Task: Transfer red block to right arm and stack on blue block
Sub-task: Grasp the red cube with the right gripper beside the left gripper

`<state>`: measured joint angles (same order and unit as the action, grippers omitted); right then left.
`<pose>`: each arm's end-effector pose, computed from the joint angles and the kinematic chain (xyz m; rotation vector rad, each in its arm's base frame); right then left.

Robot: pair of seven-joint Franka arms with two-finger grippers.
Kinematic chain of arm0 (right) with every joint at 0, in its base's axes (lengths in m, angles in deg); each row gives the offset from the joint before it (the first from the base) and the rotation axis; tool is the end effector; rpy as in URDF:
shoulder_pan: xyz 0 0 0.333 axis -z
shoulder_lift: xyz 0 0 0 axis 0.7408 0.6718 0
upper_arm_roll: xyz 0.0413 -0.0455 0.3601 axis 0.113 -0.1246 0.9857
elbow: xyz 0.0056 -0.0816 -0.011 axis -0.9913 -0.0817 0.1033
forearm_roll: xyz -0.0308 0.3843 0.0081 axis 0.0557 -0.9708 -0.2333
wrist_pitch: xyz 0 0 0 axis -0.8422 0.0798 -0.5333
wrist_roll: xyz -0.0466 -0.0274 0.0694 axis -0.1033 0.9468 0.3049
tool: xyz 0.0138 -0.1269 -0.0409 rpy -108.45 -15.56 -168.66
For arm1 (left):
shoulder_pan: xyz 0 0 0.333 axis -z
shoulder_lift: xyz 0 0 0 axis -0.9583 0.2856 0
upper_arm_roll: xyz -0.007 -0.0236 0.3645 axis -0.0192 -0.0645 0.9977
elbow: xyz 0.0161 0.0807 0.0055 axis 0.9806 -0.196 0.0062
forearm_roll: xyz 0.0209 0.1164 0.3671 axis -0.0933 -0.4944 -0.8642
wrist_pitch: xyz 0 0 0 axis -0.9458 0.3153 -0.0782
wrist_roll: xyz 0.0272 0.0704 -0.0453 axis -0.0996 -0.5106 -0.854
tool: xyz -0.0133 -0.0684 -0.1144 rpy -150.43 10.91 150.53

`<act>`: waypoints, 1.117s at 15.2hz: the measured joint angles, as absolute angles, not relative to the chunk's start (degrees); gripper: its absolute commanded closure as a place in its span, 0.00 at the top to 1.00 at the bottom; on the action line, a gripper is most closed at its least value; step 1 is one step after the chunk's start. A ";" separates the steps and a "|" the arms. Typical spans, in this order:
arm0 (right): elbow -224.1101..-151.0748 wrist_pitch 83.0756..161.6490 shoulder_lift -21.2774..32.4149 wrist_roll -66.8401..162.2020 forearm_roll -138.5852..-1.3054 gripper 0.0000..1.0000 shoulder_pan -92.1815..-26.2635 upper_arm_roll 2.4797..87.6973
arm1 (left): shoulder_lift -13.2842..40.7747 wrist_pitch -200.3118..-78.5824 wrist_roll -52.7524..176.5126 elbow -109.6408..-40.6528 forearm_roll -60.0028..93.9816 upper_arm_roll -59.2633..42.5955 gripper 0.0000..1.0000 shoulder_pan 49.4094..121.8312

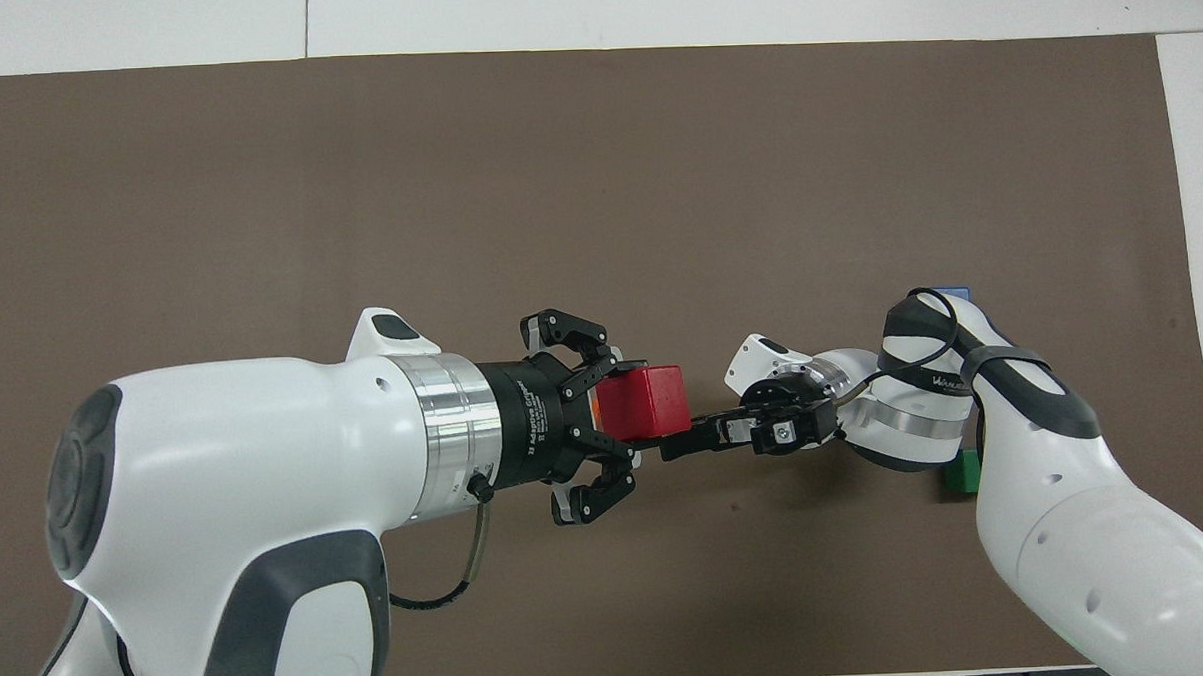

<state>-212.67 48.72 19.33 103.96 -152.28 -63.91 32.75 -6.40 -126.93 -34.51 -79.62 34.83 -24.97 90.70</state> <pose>0.4720 0.2447 0.3470 -0.7194 -0.1399 0.1038 0.4001 -0.3679 0.6163 1.7381 1.8482 -0.6649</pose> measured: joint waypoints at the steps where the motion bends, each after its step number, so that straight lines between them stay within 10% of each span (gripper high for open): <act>1: -212.27 48.71 19.69 103.96 -153.48 1.00 -64.32 33.07 | -6.99 -128.61 -34.61 -81.27 34.85 -24.98 0.00 91.71; 8: -210.09 51.39 19.73 103.99 -158.22 0.94 -65.47 36.10 | -10.22 -132.97 -34.86 -87.58 35.01 -24.97 0.00 94.56; 10: -210.09 51.54 19.73 104.72 -158.25 0.56 -66.07 36.11 | -10.43 -132.99 -34.86 -87.75 35.01 -24.95 0.00 94.75; 11: -210.09 51.63 19.74 105.06 -158.25 0.01 -66.44 36.11 | -10.46 -132.99 -34.86 -87.87 35.02 -24.95 0.00 94.78; 17: -210.11 52.31 19.74 105.08 -158.43 0.00 -66.71 35.92 | -10.73 -133.06 -34.04 -88.70 35.04 -24.49 0.00 94.79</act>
<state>-210.11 52.31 19.74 105.08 -158.43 -66.71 35.92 -10.73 -133.06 -34.04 -88.70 35.04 -24.49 94.79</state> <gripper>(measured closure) 0.427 0.454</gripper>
